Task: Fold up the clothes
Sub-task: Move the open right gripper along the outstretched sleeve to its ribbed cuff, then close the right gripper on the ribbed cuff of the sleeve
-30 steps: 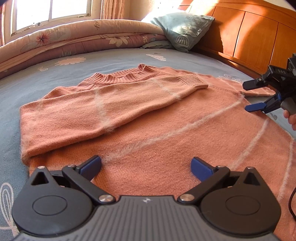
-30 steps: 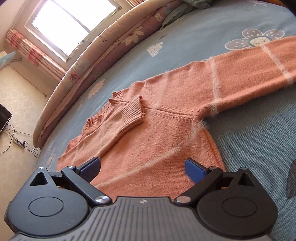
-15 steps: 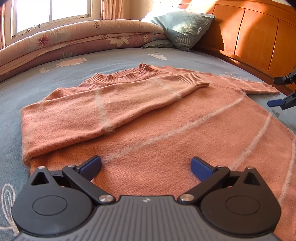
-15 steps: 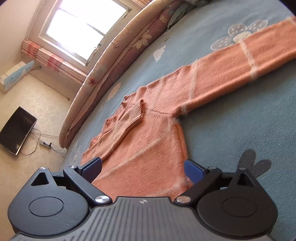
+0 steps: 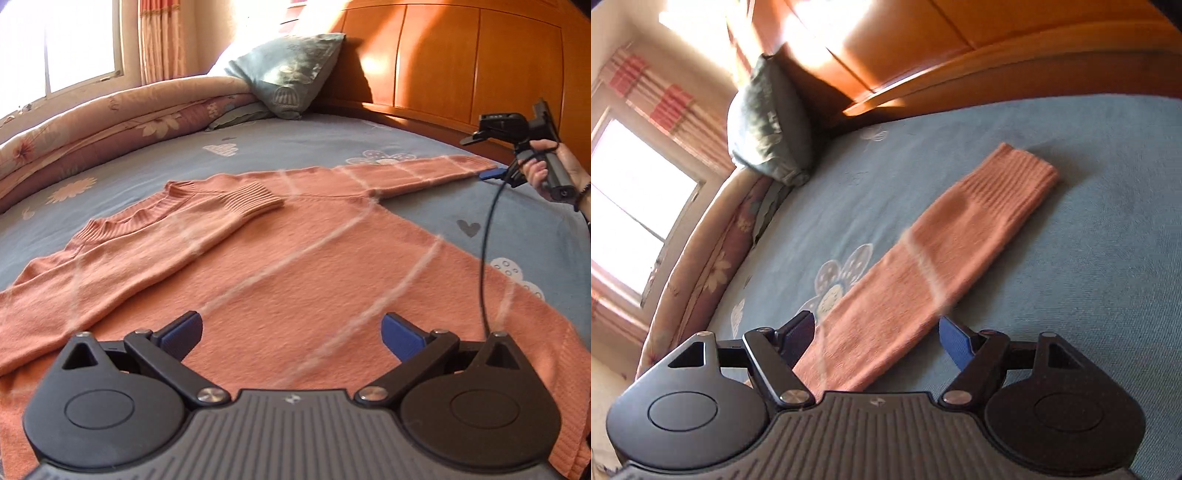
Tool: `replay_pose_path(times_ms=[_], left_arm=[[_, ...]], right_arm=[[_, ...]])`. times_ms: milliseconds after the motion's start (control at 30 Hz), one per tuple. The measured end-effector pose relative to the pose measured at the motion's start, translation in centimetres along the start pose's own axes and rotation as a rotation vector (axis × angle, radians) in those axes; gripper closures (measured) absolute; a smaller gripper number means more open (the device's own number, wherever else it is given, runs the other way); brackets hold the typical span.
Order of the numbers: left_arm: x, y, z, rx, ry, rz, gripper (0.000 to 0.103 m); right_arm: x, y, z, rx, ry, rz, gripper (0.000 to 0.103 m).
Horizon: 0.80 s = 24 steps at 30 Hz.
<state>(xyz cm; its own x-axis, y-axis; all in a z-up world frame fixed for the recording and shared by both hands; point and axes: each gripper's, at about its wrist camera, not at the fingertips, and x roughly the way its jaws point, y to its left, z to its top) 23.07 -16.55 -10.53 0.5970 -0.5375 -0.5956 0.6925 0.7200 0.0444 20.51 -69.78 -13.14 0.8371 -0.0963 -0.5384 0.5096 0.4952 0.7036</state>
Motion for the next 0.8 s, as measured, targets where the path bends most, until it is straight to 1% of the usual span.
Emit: replay_pose_path(times_ms=[67,167,267,400,467,533,667,700,733,767,800], left_arm=[[0.1,-1.1,0.3,0.003,-0.011,-0.025,0.001],[0.4,-1.9,0.6,-0.006,-0.009,-0.05,0.001],[0.7,-2.1,0.6,-0.014,0.004,-0.06,0.001],[0.6,-2.2,0.3,-0.02,0.004,-0.068,0.001],[0.6,-2.3,0.2,-0.02,0.005,-0.07,0.001],[0.7,-2.4,0.2,-0.016,0.009,-0.07,0.001],[0.6,-2.5,0.2,-0.016,0.006,-0.076,0.001],[0.6,-2.5,0.2,-0.014,0.007,-0.077,0.001],[0.5,-2.6,0.2,-0.011,0.007,-0.079,0.001],[0.4,-2.6,0.2,-0.009,0.008,-0.081,0.001],[0.3,-2.6,0.2,-0.009,0.007,-0.083,0.001]], right_arm=[[0.9,-1.2,0.4,0.044,-0.001,-0.021,0.025],[1.4,-1.5,0.8,0.061,-0.017,-0.016,0.026],[1.7,-2.7,1.1,0.107,-0.058,0.007,0.028],[1.6,-3.7,1.2,0.163,-0.115,0.045,0.028],[1.6,-3.9,1.0,0.16,-0.158,0.067,0.028],[1.8,-3.6,1.0,0.144,-0.179,0.065,0.027],[3.2,-2.5,1.9,0.103,-0.182,0.025,0.026],[3.6,-2.2,2.1,0.081,-0.18,0.013,0.027],[3.9,-1.8,2.2,0.056,-0.18,-0.006,0.032],[4.1,-1.7,2.1,0.035,-0.182,-0.028,0.041],[4.2,-1.7,2.1,0.026,-0.182,-0.045,0.046]])
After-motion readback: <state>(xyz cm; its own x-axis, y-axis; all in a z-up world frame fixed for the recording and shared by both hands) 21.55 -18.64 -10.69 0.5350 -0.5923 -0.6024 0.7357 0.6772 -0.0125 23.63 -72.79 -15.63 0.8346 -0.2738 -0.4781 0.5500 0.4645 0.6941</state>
